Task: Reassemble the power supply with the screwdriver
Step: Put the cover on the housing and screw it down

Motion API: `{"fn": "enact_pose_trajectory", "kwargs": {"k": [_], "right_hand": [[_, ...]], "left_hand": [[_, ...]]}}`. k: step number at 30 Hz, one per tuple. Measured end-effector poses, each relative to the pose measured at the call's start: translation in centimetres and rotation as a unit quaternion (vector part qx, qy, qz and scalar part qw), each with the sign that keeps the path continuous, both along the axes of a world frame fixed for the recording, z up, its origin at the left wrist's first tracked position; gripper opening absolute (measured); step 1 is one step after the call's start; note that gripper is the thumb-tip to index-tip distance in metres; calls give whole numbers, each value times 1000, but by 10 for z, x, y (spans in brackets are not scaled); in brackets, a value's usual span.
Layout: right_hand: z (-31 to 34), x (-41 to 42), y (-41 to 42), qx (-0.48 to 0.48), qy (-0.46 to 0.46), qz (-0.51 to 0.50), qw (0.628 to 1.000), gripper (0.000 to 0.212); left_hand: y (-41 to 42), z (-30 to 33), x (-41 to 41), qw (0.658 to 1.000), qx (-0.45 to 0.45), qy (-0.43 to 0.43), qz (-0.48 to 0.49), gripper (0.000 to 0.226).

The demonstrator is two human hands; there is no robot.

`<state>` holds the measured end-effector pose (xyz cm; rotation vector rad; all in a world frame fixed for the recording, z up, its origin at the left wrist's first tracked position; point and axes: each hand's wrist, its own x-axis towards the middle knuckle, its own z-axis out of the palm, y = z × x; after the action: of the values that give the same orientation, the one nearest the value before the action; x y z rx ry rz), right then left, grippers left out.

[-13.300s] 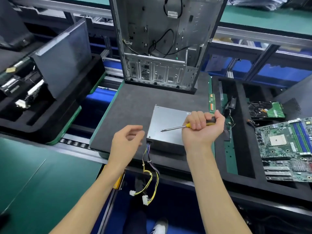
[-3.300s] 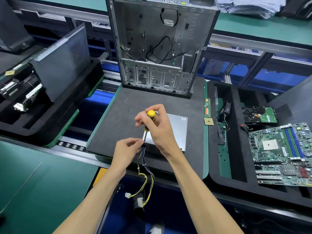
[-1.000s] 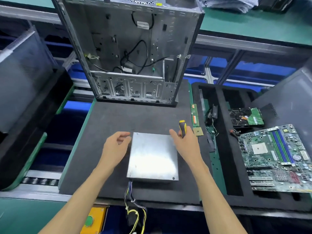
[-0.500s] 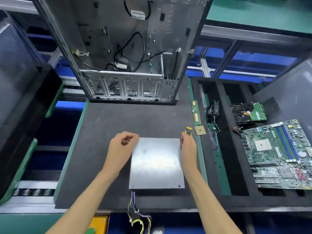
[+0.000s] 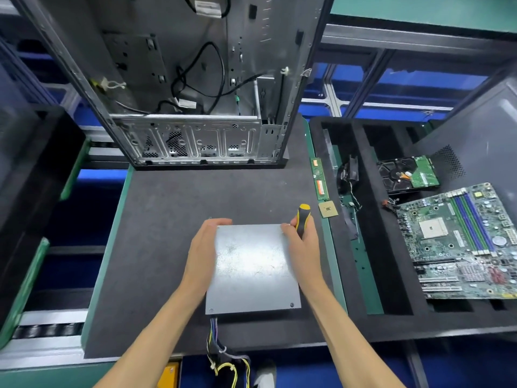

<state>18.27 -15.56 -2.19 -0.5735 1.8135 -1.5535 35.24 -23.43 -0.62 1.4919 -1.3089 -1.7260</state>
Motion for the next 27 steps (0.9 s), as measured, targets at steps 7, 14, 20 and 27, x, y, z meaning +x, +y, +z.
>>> {"fn": "enact_pose_trajectory", "kwargs": {"k": [7,14,20,27], "right_hand": [[3,6,-18,2,-4,-4,1000,18],[9,-3,-22,27,-73,-9,997,30],[10,-10,-22,54,-103,24,993,27],[9,-18,-20,65,-118,33,990,26]], "left_hand": [[-32,2,8,1000,22,10,-17,34],[-98,-13,12,978,-71,-174,-85,12],[-113,-18,5,929,-136,-285,-194,12],[-125,-10,-3,856,-196,-359,-315,26]]}}
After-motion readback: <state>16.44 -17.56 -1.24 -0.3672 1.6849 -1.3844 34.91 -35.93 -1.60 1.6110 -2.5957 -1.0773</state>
